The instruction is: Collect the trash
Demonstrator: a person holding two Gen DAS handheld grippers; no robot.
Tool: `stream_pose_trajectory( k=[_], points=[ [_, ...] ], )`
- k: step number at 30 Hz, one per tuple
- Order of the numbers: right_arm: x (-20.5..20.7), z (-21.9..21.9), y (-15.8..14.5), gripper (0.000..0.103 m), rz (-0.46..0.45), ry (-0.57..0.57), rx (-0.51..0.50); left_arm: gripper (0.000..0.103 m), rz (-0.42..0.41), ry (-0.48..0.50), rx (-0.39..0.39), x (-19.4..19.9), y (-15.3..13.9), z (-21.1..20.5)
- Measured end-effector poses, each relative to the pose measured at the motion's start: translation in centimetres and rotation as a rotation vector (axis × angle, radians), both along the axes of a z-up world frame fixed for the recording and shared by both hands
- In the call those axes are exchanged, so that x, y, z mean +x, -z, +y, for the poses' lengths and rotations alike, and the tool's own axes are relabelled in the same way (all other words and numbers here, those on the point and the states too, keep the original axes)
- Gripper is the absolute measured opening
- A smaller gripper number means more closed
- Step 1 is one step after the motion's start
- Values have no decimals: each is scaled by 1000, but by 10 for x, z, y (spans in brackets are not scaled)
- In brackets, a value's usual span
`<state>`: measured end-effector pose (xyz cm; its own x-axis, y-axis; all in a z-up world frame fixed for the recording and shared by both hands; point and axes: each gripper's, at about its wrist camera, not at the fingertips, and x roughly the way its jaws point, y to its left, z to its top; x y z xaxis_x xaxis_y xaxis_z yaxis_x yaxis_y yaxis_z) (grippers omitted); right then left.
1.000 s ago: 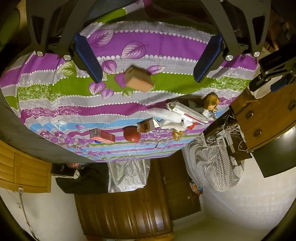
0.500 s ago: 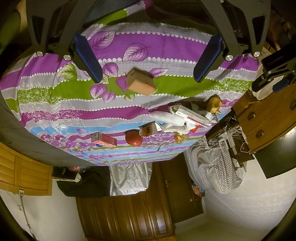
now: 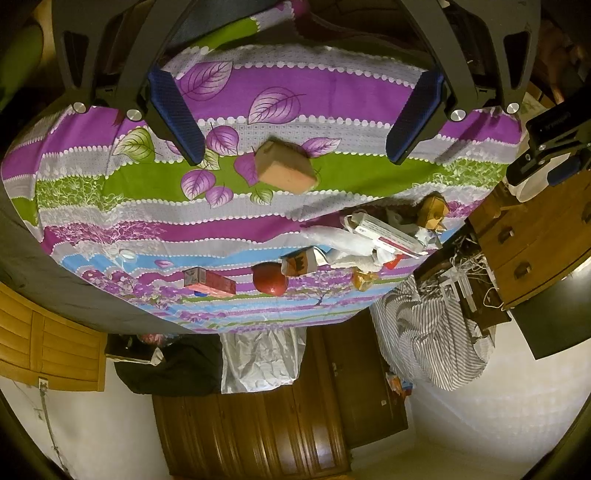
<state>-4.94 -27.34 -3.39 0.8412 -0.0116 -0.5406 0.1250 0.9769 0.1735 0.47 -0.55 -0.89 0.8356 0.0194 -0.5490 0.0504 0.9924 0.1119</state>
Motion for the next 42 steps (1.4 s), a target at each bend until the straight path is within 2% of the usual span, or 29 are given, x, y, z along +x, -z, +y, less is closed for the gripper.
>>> stream_pose_trajectory(
  k=[13,21,25,31,37,38,39,40,41,42],
  points=[
    [22,-1,13,98,40,2,-2,98,53,0,2,17,12,0],
    [33,-6,17,98,17,-43,-66,98,91,-9,2,26,21,2],
    [47,-12,29,98,57,-99,-82,98,111,-9,9,32,26,1],
    [77,-14,52,85,117,-186,-155,98,154,-10,-8,43,36,4],
    [99,-19,69,77,145,-234,-149,98,194,-25,-66,60,36,14],
    [102,-21,72,70,155,-242,-132,98,200,-20,-81,64,34,13],
    [105,-23,75,57,164,-260,-105,98,208,-10,-102,68,33,13],
    [107,-24,76,50,157,-284,-77,98,225,12,-141,76,30,11],
    [107,-25,75,36,145,-293,-63,98,236,32,-175,82,28,7],
    [107,-26,74,33,137,-295,-48,98,248,53,-211,89,25,3]
  ],
)
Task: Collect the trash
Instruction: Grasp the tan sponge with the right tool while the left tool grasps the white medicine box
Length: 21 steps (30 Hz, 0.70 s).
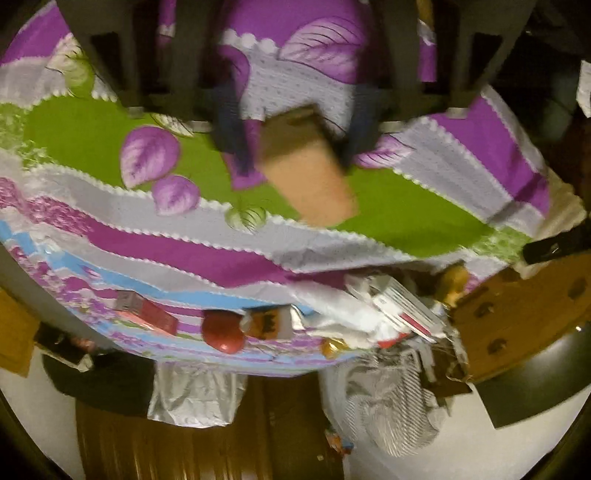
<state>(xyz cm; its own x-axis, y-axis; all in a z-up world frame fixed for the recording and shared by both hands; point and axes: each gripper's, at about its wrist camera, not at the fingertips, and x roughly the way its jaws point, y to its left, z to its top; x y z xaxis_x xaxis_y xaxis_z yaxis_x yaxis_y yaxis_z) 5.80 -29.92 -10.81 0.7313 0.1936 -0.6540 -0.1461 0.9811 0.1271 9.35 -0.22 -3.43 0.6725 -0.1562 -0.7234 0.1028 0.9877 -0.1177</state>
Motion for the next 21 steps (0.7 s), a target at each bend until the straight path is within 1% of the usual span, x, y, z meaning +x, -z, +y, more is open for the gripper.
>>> stream_pose_trajectory(
  k=[3,4,5,7,10,12,13,14,15,17,18,19,21],
  points=[
    [-3,-8,-2,29,-10,17,75,98,30,49,-126,23,-8,-21],
    [-6,-13,-2,29,-10,29,122,98,29,53,-155,31,-10,-29],
    [-9,-17,-2,28,-7,36,142,98,28,48,-168,37,-10,-36],
    [-14,-21,-2,28,-4,54,179,98,28,29,-194,50,-7,-51],
    [-24,-26,-4,28,-4,64,204,98,77,-25,-255,74,5,-67],
    [-28,-28,-6,28,-5,62,220,97,94,-95,-298,87,13,-69],
    [-30,-29,-7,28,-9,62,228,90,99,-126,-332,92,17,-68],
    [-31,-31,-9,28,-10,61,236,77,105,-132,-355,95,18,-68],
    [-32,-31,-9,28,-12,59,242,70,126,-130,-377,100,22,-68],
    [-32,-31,-12,28,-19,54,251,30,191,-93,-414,109,33,-70],
    [-32,-30,-13,28,-23,52,250,30,216,-70,-435,111,38,-71],
    [-33,-29,-15,28,-29,50,250,28,221,-61,-452,109,40,-70],
    [-33,-28,-17,28,-34,47,253,25,203,-71,-465,97,39,-61]
  ],
)
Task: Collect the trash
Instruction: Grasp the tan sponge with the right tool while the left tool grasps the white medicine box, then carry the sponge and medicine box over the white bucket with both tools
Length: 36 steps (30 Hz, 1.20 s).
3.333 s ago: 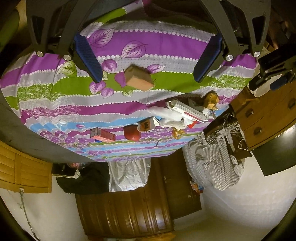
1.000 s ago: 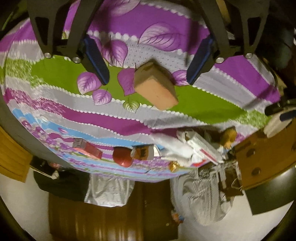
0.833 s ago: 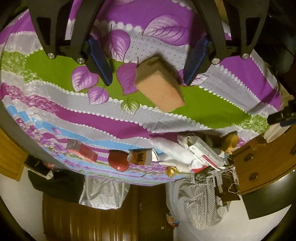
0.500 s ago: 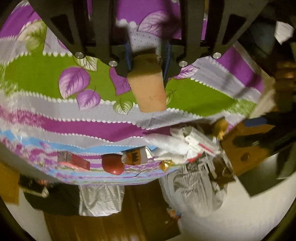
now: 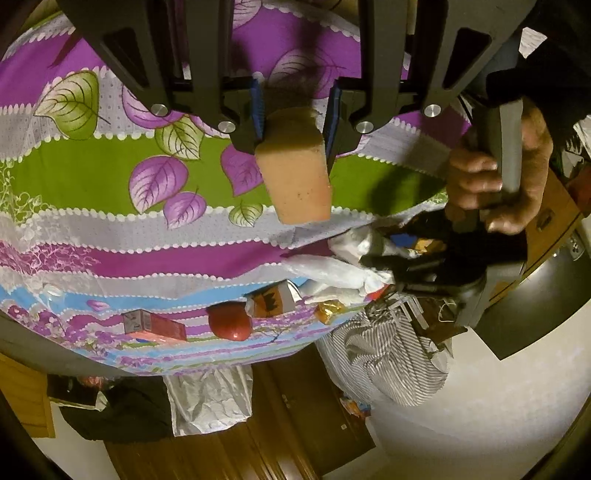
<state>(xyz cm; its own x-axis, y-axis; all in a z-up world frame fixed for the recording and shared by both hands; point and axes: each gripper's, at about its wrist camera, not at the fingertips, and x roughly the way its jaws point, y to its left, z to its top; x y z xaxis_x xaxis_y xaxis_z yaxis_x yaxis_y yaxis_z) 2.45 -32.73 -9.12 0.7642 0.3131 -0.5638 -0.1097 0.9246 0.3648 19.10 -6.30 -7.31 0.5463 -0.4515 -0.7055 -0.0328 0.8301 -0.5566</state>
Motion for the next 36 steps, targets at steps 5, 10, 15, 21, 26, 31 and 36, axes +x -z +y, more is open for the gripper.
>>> stream_pose_trajectory(
  k=[5,10,15,21,26,31,36],
  points=[
    [-2,7,-6,28,-14,-13,-2,20,-56,32,61,-45,-15,28],
    [-2,29,-10,28,-13,-55,-4,20,-52,33,138,-80,-18,69],
    [1,65,-13,28,8,-128,-22,20,-66,-5,191,-98,-27,100],
    [5,114,-25,28,19,-221,-79,17,-118,-42,273,-116,-40,123],
    [21,151,-47,28,6,-277,-75,17,-168,-94,257,-123,-61,163],
    [51,204,-72,28,-1,-362,-53,17,-209,-162,314,-128,-87,207],
    [81,290,-100,27,-2,-493,-79,17,-192,-255,407,-124,-107,272]
  ],
)
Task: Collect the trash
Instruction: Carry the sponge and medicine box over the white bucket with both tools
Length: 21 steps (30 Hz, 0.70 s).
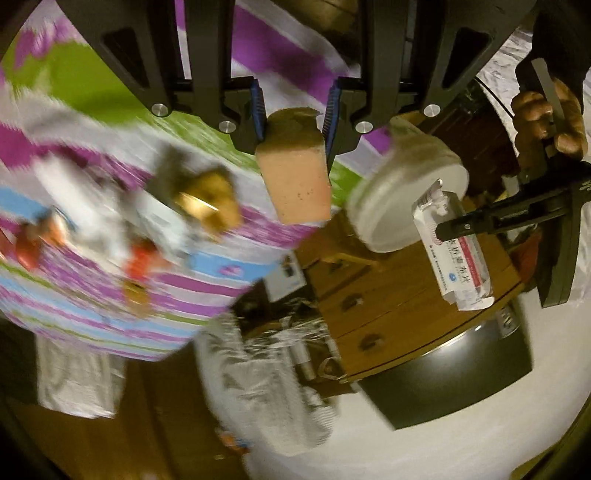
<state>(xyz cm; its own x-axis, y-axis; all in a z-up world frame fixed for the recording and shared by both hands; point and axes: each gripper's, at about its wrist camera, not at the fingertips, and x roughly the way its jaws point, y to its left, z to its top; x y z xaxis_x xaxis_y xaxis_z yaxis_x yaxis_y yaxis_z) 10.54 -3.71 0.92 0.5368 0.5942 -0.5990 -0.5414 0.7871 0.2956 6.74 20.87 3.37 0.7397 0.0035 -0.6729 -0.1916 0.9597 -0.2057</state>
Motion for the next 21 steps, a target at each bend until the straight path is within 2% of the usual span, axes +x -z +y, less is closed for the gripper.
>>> stream_pose_trajectory(
  k=[6,10,15,21],
  points=[
    [43,102,-21,27,76,-112,-32,17,27,-105,110,8,-5,63],
    [63,164,-33,27,123,-163,-57,17,44,-153,185,12,1,90],
    [77,218,-34,27,135,-205,-107,17,76,-177,273,15,11,113],
    [81,252,-24,27,162,-230,-145,17,92,-166,300,18,18,121]
  ],
)
